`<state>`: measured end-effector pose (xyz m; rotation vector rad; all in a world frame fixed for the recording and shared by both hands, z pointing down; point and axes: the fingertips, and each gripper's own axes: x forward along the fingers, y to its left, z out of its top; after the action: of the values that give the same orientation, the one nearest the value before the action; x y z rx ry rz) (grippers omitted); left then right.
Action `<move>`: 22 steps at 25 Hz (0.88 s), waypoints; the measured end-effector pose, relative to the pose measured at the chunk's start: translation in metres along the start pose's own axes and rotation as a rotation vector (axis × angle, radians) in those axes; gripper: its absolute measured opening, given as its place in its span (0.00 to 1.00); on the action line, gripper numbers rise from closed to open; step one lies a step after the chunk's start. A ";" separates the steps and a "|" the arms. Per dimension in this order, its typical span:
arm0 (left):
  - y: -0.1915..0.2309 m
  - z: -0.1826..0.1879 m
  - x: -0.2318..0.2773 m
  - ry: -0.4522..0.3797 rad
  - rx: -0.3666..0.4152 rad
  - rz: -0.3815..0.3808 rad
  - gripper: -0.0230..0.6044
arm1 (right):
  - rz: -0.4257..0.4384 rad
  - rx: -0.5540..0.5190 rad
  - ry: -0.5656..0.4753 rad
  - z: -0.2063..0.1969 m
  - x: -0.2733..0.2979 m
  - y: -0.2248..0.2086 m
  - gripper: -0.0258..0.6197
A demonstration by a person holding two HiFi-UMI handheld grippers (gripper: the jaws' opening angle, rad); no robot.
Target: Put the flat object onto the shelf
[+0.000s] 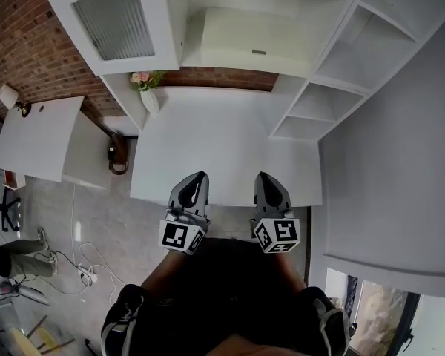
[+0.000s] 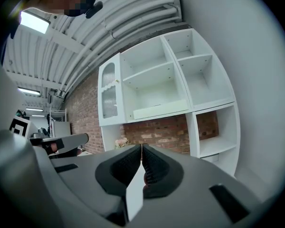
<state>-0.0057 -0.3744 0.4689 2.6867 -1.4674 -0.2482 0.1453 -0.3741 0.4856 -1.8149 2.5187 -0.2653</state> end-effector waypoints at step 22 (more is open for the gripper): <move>-0.002 -0.002 -0.004 -0.003 -0.015 0.000 0.07 | -0.003 -0.043 -0.009 0.000 -0.008 0.003 0.08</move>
<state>-0.0059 -0.3700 0.4712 2.6764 -1.4599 -0.2623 0.1452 -0.3653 0.4848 -1.8306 2.5352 -0.2049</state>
